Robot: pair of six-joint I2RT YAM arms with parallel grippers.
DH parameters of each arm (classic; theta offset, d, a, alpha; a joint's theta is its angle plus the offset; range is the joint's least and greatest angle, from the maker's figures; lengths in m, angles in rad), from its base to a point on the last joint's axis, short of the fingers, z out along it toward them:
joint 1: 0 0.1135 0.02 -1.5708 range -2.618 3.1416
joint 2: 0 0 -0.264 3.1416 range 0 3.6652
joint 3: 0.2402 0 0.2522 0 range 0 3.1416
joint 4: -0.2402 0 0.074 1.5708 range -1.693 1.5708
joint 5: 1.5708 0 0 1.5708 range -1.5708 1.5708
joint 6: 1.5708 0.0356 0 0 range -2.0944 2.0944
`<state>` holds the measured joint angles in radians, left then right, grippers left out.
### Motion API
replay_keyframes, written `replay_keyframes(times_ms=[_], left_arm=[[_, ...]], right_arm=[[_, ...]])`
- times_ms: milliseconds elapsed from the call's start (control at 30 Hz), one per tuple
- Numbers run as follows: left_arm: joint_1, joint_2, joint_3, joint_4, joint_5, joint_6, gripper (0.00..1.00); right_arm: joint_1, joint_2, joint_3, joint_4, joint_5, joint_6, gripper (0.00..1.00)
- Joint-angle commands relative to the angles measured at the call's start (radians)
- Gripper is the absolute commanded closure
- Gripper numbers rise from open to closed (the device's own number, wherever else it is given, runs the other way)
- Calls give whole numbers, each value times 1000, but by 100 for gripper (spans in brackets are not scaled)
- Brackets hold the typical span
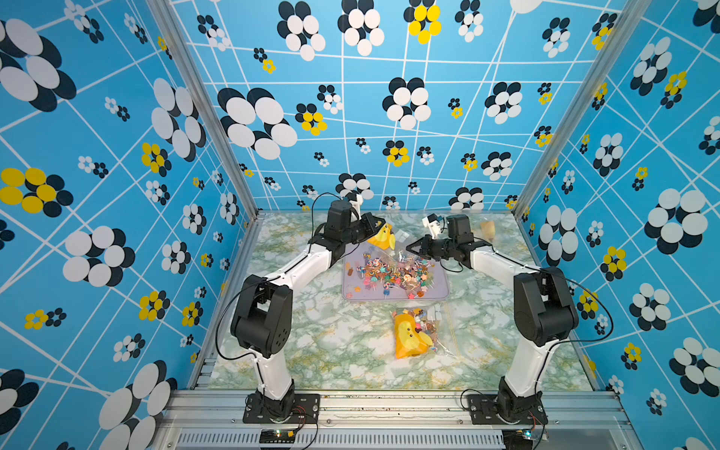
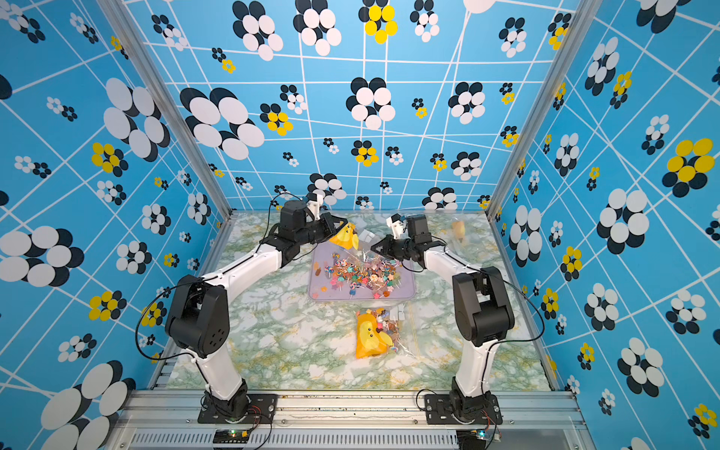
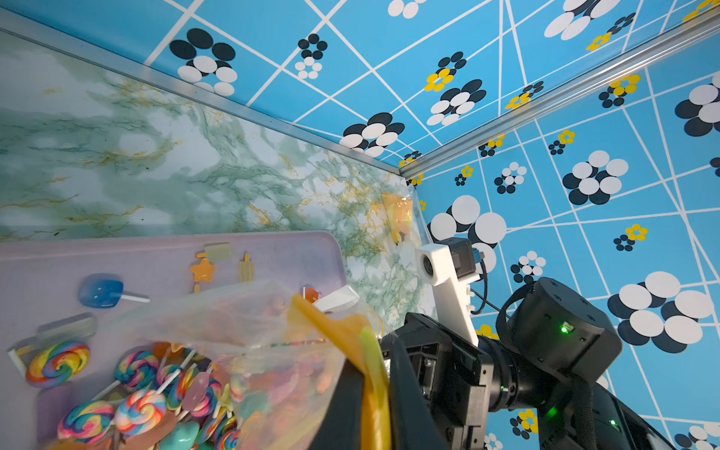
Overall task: Pour candies out of the ziploc bag
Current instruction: 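Pour the candies out of the ziploc bag onto the tray.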
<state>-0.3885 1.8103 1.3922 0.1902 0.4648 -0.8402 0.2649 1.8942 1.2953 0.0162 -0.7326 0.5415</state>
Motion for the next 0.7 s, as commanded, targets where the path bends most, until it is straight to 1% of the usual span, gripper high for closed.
replay_keyframes(times_ms=[0, 267, 667], left_arm=[[0, -17, 56, 15, 3, 33, 100], [0, -33, 61, 2, 0, 39, 100], [0, -77, 77, -86, -18, 104, 100]], right_arm=[[-11, 20, -27, 38, -20, 44, 100], [16, 38, -56, 108, -37, 95, 100], [55, 69, -71, 198, -54, 163, 100]])
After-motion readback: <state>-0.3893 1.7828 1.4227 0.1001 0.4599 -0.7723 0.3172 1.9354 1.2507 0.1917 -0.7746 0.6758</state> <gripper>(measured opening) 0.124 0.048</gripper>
